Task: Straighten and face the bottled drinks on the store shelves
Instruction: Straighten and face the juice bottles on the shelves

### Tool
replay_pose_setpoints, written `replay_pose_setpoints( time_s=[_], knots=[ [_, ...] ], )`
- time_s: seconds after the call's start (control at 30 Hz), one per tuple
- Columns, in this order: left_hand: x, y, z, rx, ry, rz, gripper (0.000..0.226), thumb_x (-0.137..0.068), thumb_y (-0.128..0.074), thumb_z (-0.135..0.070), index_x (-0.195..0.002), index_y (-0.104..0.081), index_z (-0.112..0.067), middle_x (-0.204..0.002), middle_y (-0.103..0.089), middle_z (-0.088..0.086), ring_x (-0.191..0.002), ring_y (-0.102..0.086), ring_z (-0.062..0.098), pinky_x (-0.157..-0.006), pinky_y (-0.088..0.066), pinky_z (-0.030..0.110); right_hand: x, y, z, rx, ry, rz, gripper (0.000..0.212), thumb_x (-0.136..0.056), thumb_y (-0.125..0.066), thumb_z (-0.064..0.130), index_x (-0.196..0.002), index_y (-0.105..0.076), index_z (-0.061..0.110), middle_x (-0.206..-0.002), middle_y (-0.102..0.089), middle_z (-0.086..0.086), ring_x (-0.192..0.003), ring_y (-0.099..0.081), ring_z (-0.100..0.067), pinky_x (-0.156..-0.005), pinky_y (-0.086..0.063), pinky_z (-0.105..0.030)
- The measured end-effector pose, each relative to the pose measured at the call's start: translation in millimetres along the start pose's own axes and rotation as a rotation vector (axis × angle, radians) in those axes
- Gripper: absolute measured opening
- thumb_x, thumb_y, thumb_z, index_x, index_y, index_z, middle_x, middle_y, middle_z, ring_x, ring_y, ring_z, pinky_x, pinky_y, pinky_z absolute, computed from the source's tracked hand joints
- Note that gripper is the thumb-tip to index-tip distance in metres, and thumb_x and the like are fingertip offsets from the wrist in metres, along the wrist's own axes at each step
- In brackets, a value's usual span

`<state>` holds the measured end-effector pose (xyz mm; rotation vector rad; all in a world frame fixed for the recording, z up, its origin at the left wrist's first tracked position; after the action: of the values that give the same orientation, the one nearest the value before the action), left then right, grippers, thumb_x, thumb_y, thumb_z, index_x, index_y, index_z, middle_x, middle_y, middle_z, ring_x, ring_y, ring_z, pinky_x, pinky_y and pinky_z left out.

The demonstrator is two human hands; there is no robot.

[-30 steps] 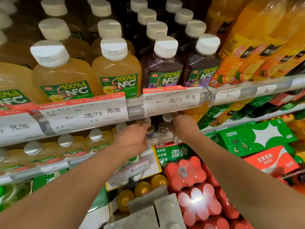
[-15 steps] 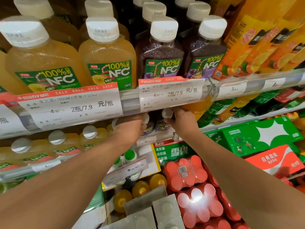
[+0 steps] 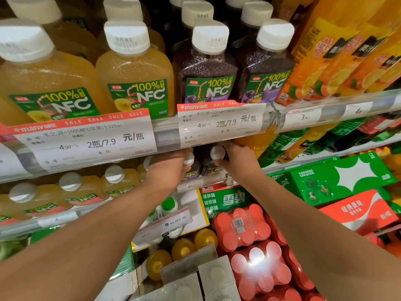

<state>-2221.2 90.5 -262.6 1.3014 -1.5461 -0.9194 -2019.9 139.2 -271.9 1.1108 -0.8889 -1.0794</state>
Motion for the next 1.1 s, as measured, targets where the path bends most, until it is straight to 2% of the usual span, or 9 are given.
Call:
replay_pose_setpoints(
  time_s=[0.13,0.23,0.33,0.4,0.5,0.63,0.83,0.93,1.1],
  knots=[
    [-1,-2,-3,0.027,0.045,-0.037,0.022,-0.102,-0.054,-0.024,-0.124,-0.056,-0.022,-0.077,-0.043,-0.007,-0.074,-0.048,0.016,-0.062,-0.033,0.026,0,-5,3,-0.017,-0.056,0.006,0.046,-0.094,-0.068,0.04,-0.136,-0.053,0.026,-0.103,-0.074,-0.011,-0.094,-0.069,-0.036,-0.076,-0.053,-0.038],
    [0,-1,-7,0.034,0.061,-0.046,0.022,-0.101,-0.054,-0.023,-0.123,-0.055,-0.025,-0.086,-0.048,-0.007,-0.073,-0.044,0.013,-0.057,-0.029,0.024,-1,-8,6,0.018,-0.1,0.014,0.044,-0.095,-0.067,0.04,-0.133,-0.053,0.023,-0.098,-0.073,-0.01,-0.09,-0.07,-0.035,-0.071,-0.05,-0.036],
    [-2,0,-10,-0.016,0.072,-0.024,0.032,-0.099,-0.056,-0.023,-0.131,-0.053,-0.026,-0.116,-0.061,0.001,-0.094,-0.053,0.016,-0.068,-0.039,0.027,1,-8,12,0.014,-0.139,0.033,0.043,-0.096,-0.066,0.037,-0.133,-0.051,0.021,-0.097,-0.072,-0.01,-0.09,-0.07,-0.034,-0.071,-0.051,-0.037],
    [0,1,-12,-0.032,0.053,-0.008,0.041,-0.095,-0.059,-0.026,-0.135,-0.051,-0.025,-0.129,-0.06,0.006,-0.111,-0.06,0.026,-0.081,-0.051,0.033,4,-5,15,-0.01,-0.134,0.051,0.046,-0.095,-0.066,0.035,-0.134,-0.048,0.018,-0.099,-0.072,-0.01,-0.093,-0.07,-0.034,-0.074,-0.052,-0.037],
    [11,10,-17,-0.008,0.019,0.033,0.049,-0.093,-0.061,-0.032,-0.138,-0.044,-0.025,-0.132,-0.056,0.008,-0.116,-0.059,0.031,-0.088,-0.054,0.039,12,4,19,-0.051,-0.076,0.054,0.057,-0.093,-0.067,0.034,-0.141,-0.043,0.016,-0.107,-0.071,-0.008,-0.097,-0.069,-0.03,-0.079,-0.055,-0.038],
    [30,27,-20,-0.002,-0.065,0.026,0.052,-0.092,-0.059,-0.035,-0.142,-0.046,-0.03,-0.136,-0.06,0.002,-0.123,-0.058,0.025,-0.099,-0.051,0.039,33,20,25,-0.098,-0.036,0.048,0.06,-0.092,-0.068,0.034,-0.144,-0.043,0.018,-0.117,-0.065,-0.007,-0.106,-0.064,-0.029,-0.084,-0.055,-0.04],
    [74,69,-27,0.163,-0.223,0.059,0.039,-0.094,-0.062,-0.028,-0.133,-0.059,-0.03,-0.132,-0.057,-0.013,-0.118,-0.056,0.01,-0.094,-0.041,0.022,76,60,41,-0.214,0.035,0.214,0.043,-0.09,-0.071,0.038,-0.128,-0.061,0.021,-0.108,-0.069,-0.005,-0.101,-0.065,-0.027,-0.083,-0.054,-0.04],
    [101,98,-31,0.203,-0.207,0.04,0.037,-0.096,-0.061,-0.035,-0.133,-0.058,-0.032,-0.129,-0.06,-0.014,-0.116,-0.057,0.01,-0.093,-0.043,0.026,103,88,51,-0.39,0.039,0.329,0.035,-0.091,-0.072,0.034,-0.123,-0.065,0.021,-0.107,-0.073,-0.005,-0.098,-0.069,-0.025,-0.087,-0.056,-0.047],
    [148,144,-41,0.244,-0.19,0.087,0.03,-0.097,-0.06,-0.04,-0.126,-0.062,-0.034,-0.121,-0.065,-0.013,-0.105,-0.06,0.008,-0.091,-0.05,0.034,142,143,79,-0.451,0.068,0.374,0.036,-0.094,-0.069,0.036,-0.127,-0.061,0.026,-0.112,-0.07,0.003,-0.099,-0.067,-0.014,-0.088,-0.056,-0.032]
  ],
)
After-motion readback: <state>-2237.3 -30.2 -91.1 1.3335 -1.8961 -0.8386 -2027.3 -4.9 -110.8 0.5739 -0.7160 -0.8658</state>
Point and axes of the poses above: each hand's wrist, its own x-axis away from the middle knuckle, its own y-axis out of the back of the hand, z = x × y, the point moved 2 cm from there along -x, towards the middle knuckle
